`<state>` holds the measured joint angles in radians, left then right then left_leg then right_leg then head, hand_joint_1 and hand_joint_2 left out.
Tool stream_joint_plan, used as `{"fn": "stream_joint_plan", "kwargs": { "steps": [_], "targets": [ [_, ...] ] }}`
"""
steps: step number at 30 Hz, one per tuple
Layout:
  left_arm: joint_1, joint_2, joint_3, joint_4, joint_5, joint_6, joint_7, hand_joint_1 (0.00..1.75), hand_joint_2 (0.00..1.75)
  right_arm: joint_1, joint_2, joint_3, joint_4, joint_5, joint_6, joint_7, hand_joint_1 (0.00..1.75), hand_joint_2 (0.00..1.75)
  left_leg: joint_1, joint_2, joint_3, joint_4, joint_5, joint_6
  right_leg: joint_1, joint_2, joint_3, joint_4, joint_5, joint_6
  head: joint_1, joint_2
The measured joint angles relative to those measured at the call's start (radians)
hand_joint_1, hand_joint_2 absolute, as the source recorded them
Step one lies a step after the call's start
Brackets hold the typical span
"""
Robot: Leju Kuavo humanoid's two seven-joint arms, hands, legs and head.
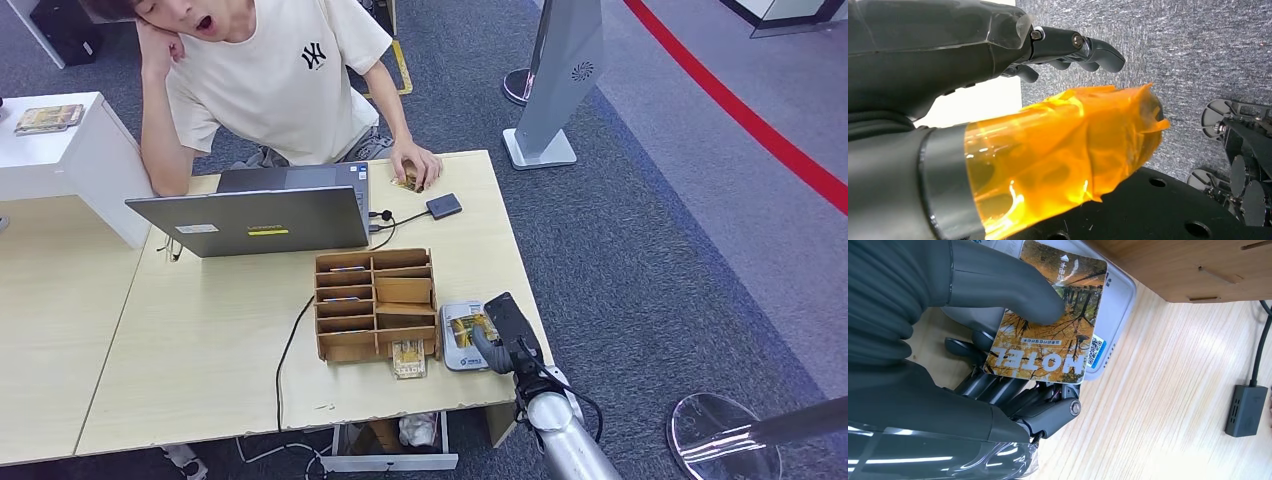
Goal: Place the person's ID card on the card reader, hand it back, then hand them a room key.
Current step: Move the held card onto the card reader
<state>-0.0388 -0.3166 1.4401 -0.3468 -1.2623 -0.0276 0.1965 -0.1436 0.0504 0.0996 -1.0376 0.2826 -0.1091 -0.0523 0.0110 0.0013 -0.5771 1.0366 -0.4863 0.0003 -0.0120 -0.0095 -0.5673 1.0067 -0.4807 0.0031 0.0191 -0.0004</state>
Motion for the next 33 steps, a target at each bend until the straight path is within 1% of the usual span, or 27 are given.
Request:
{"fn": "stream_joint_plan", "kwargs": {
  "steps": [33],
  "targets": [
    [0.000, -0.004, 0.001, -0.009, 0.006, -0.003, 0.001, 0.00, 0.00, 0.000, 0.001, -0.001, 0.000, 0.016, 0.001, 0.001, 1.75, 1.75, 0.000, 0.000, 0.000, 0.000, 0.000, 0.000, 0.000, 0.000, 0.000, 0.000, 0.000, 0.000, 0.000, 0.000]
  ]
}}
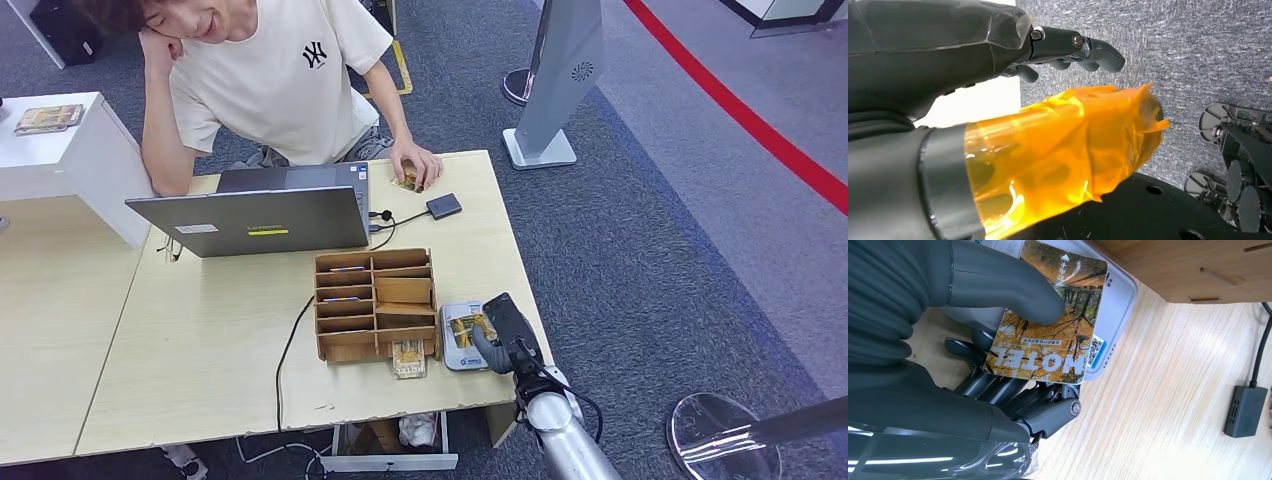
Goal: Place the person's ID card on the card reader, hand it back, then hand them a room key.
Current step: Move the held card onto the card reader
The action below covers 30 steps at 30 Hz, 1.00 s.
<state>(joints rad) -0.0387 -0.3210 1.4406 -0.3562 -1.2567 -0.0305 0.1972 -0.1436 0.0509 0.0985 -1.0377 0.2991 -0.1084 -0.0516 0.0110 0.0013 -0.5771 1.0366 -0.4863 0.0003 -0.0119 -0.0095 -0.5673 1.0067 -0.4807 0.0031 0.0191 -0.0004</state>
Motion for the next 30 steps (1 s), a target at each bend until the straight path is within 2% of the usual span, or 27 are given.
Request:
{"fn": "stream_joint_plan", "kwargs": {
  "steps": [30],
  "targets": [
    [0.000, -0.003, 0.010, -0.014, 0.001, -0.001, 0.001, 0.00, 0.00, 0.024, 0.029, -0.025, -0.028, 0.017, -0.010, 0.012, 1.75, 1.75, 0.000, 0.000, 0.000, 0.000, 0.000, 0.000, 0.000, 0.000, 0.000, 0.000, 0.000, 0.000, 0.000, 0.000]
  ]
}}
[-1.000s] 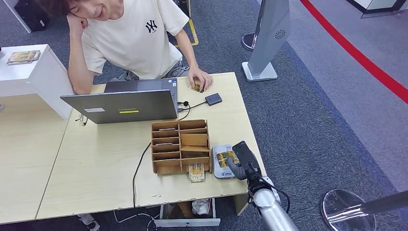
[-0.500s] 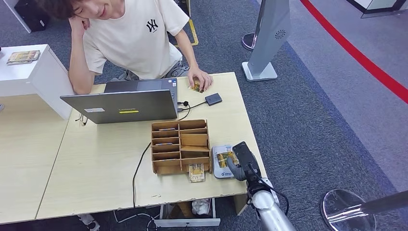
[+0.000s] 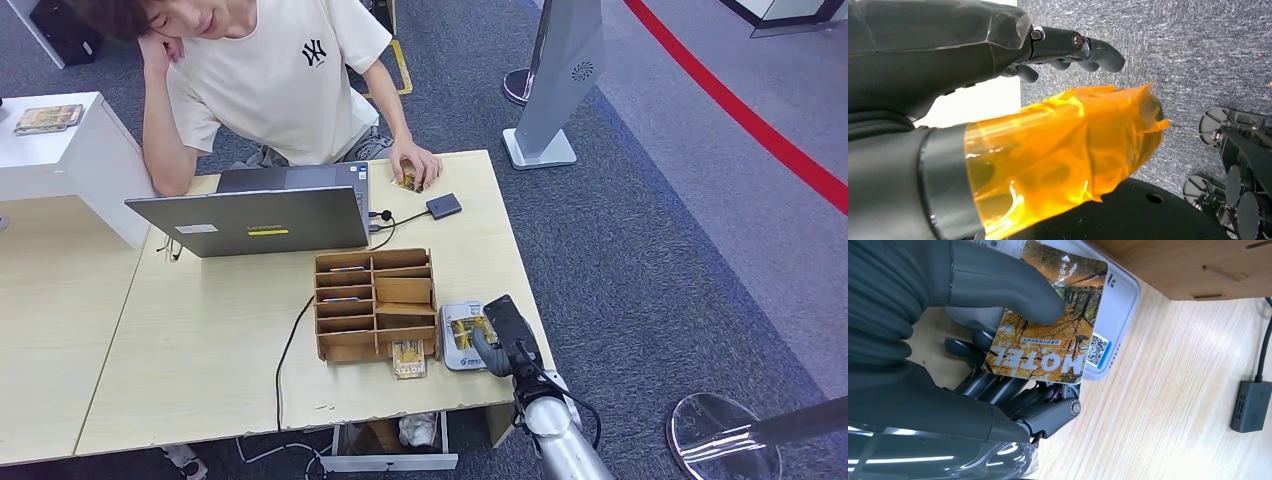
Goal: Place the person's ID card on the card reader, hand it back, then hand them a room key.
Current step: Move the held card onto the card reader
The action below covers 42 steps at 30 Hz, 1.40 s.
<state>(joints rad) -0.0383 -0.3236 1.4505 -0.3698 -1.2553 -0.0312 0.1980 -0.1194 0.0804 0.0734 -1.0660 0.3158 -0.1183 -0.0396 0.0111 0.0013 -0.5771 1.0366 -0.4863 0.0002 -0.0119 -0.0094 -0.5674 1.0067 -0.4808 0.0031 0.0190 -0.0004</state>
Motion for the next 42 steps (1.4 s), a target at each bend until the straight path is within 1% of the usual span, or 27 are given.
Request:
{"fn": "stream_joint_plan", "kwargs": {
  "steps": [5, 11, 16, 20, 27, 35, 42],
  "targets": [
    [0.000, 0.000, 0.004, -0.001, 0.001, -0.002, 0.000, 0.00, 0.00, 0.008, 0.004, -0.005, -0.013, -0.009, 0.000, -0.022, 1.75, 1.75, 0.000, 0.000, 0.000, 0.000, 0.000, 0.000, 0.000, 0.000, 0.000, 0.000, 0.000, 0.000, 0.000, 0.000],
    [0.000, -0.002, 0.009, -0.001, 0.008, -0.004, 0.000, 0.00, 0.00, 0.037, 0.017, -0.009, -0.071, -0.048, -0.003, -0.084, 1.75, 1.75, 0.000, 0.000, -0.001, 0.000, 0.000, 0.000, 0.000, 0.000, 0.000, 0.000, 0.000, 0.000, 0.000, 0.000],
    [0.001, -0.002, 0.014, -0.001, 0.015, 0.009, 0.000, 0.00, 0.00, 0.060, 0.033, -0.009, -0.175, -0.080, -0.035, -0.126, 1.75, 1.75, 0.000, 0.000, -0.001, 0.000, 0.000, 0.000, 0.000, 0.000, -0.001, 0.000, 0.000, 0.000, 0.000, 0.000],
    [0.001, -0.003, 0.015, -0.001, 0.019, 0.017, -0.001, 0.00, 0.00, 0.068, 0.042, -0.008, -0.254, -0.091, -0.053, -0.137, 1.75, 1.75, 0.000, 0.000, -0.001, 0.000, 0.000, 0.000, 0.000, 0.000, -0.001, 0.000, 0.000, 0.000, 0.000, 0.000],
    [0.001, -0.004, 0.018, -0.001, 0.028, 0.037, -0.009, 0.00, 0.00, 0.095, 0.057, 0.004, -0.454, -0.092, -0.097, -0.174, 1.75, 1.75, 0.000, 0.000, -0.002, 0.000, 0.000, 0.000, 0.000, -0.001, -0.001, 0.000, 0.000, 0.000, 0.000, 0.000],
    [0.001, -0.005, 0.023, -0.001, 0.034, 0.045, -0.012, 0.00, 0.00, 0.118, 0.058, 0.067, -0.628, -0.042, -0.141, -0.205, 1.75, 1.75, 0.000, 0.000, -0.002, 0.000, 0.000, 0.000, 0.000, 0.000, -0.001, 0.000, 0.000, 0.000, 0.000, 0.000],
    [0.001, -0.005, 0.023, -0.001, 0.021, 0.044, -0.012, 0.00, 0.00, 0.096, 0.048, 0.137, -0.691, 0.071, -0.152, -0.193, 1.75, 1.75, 0.000, 0.000, -0.002, 0.000, 0.000, 0.000, 0.000, 0.000, -0.001, 0.000, 0.000, 0.000, 0.000, 0.000]
  ]
}}
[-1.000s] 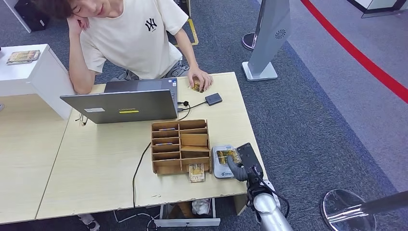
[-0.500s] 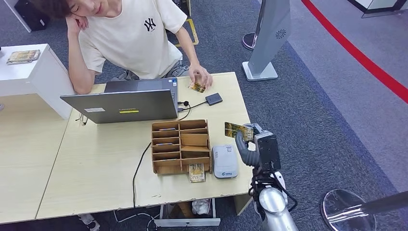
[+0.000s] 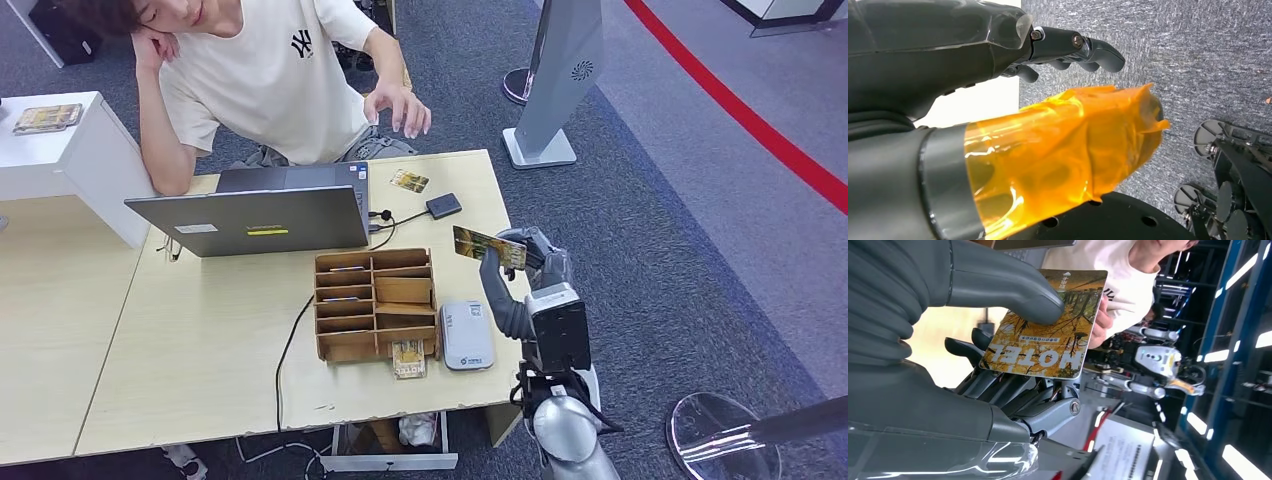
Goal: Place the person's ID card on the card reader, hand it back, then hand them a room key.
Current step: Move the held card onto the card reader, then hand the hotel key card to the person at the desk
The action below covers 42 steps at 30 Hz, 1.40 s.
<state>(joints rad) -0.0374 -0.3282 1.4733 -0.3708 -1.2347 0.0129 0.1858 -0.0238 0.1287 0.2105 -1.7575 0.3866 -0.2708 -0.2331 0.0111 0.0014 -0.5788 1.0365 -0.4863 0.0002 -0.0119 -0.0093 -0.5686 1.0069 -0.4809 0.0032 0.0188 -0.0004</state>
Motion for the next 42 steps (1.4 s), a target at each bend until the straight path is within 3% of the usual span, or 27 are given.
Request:
{"fn": "stream_joint_plan", "kwargs": {
  "steps": [10, 17, 24, 35, 37, 40, 41, 42],
  "targets": [
    [-0.001, 0.007, 0.000, 0.001, -0.042, -0.009, 0.000, 0.00, 0.00, -0.167, -0.090, 0.090, 0.060, 0.208, -0.026, 0.074, 1.75, 1.75, 0.000, 0.000, 0.000, 0.000, 0.000, 0.000, 0.000, 0.000, 0.000, 0.000, 0.000, 0.000, 0.000, 0.000],
    [-0.002, 0.018, -0.002, 0.010, -0.073, -0.012, 0.002, 0.00, 0.00, -0.313, -0.140, 0.147, 0.173, 0.465, -0.046, 0.156, 1.75, 1.75, 0.000, 0.000, 0.000, 0.000, 0.001, 0.000, 0.000, 0.000, 0.000, 0.000, 0.000, 0.000, 0.000, 0.000],
    [-0.004, 0.036, -0.011, 0.031, -0.096, -0.017, 0.010, 0.00, 0.00, -0.437, -0.165, 0.207, 0.302, 0.655, -0.061, 0.204, 1.75, 1.75, 0.000, 0.000, 0.000, 0.000, 0.001, -0.001, 0.000, 0.000, 0.000, 0.001, 0.001, -0.001, 0.000, 0.000],
    [-0.006, 0.057, -0.031, 0.057, -0.113, -0.022, 0.013, 0.00, 0.00, -0.558, -0.171, 0.312, 0.445, 0.825, -0.079, 0.239, 1.75, 1.75, 0.000, 0.000, 0.000, 0.000, 0.001, -0.001, 0.000, 0.000, 0.000, 0.001, 0.001, -0.001, 0.000, 0.000],
    [-0.006, 0.059, -0.034, 0.060, -0.115, -0.022, 0.014, 0.00, 0.00, -0.573, -0.171, 0.331, 0.465, 0.846, -0.084, 0.243, 1.54, 1.75, 0.000, 0.000, 0.000, 0.000, 0.001, -0.001, 0.000, 0.000, 0.000, 0.001, 0.001, -0.001, 0.000, 0.000],
    [-0.007, 0.062, -0.037, 0.064, -0.117, -0.022, 0.014, 0.00, 0.00, -0.590, -0.171, 0.356, 0.492, 0.870, -0.089, 0.246, 0.38, 1.75, 0.000, 0.000, 0.000, 0.000, 0.001, -0.001, 0.000, 0.000, 0.000, 0.001, 0.001, -0.001, 0.000, 0.000],
    [-0.007, 0.063, -0.038, 0.066, -0.118, -0.022, 0.014, 0.00, 0.00, -0.594, -0.171, 0.364, 0.500, 0.877, -0.090, 0.248, 0.10, 1.75, 0.000, 0.000, 0.000, 0.000, 0.001, -0.001, 0.000, 0.000, 0.000, 0.001, 0.001, -0.001, 0.000, 0.000],
    [-0.007, 0.064, -0.039, 0.068, -0.119, -0.022, 0.015, 0.00, 0.00, -0.597, -0.171, 0.373, 0.509, 0.883, -0.090, 0.249, 0.00, 1.75, 0.000, 0.000, 0.000, 0.000, 0.001, -0.001, 0.000, 0.000, 0.000, 0.001, 0.001, -0.001, 0.000, 0.000]
  ]
}}
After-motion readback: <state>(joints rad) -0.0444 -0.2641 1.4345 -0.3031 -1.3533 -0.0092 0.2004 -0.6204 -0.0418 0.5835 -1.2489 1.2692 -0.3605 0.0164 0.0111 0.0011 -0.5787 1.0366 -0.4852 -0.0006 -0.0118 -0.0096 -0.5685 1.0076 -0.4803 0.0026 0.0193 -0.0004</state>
